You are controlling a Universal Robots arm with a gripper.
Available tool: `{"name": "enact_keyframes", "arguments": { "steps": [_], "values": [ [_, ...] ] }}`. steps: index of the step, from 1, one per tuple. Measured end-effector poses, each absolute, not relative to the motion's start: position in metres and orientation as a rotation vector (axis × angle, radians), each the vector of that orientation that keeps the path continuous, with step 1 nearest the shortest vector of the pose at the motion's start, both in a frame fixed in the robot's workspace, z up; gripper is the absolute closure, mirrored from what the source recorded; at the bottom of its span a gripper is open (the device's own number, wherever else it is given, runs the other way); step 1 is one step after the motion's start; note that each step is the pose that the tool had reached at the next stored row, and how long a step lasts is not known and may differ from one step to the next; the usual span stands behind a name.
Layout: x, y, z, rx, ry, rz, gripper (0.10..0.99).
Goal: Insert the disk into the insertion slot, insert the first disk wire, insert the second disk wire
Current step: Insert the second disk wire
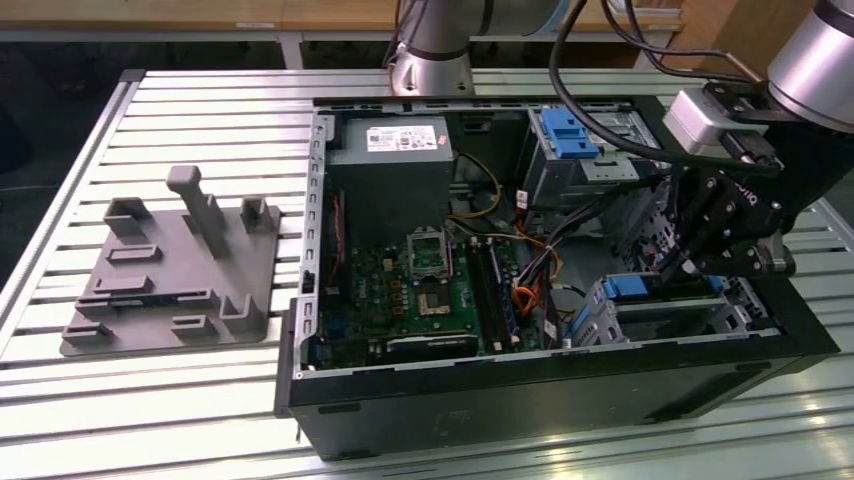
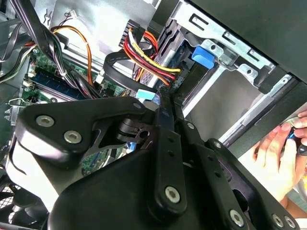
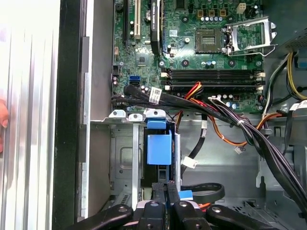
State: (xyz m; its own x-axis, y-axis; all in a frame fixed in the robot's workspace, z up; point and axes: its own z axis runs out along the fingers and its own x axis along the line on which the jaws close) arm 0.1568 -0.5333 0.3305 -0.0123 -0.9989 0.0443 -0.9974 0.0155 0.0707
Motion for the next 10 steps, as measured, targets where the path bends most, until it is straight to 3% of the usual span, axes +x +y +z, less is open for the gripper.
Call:
{"name": "enact_keyframes", "arguments": {
  "steps": [8,10],
  "values": [
    [0.1569,-0.534,0.328,2.149,-2.179,-0.03,0.945],
    [0.157,-0.5341,0.3278,2.15,-2.18,-0.032,0.878]
  ]
}}
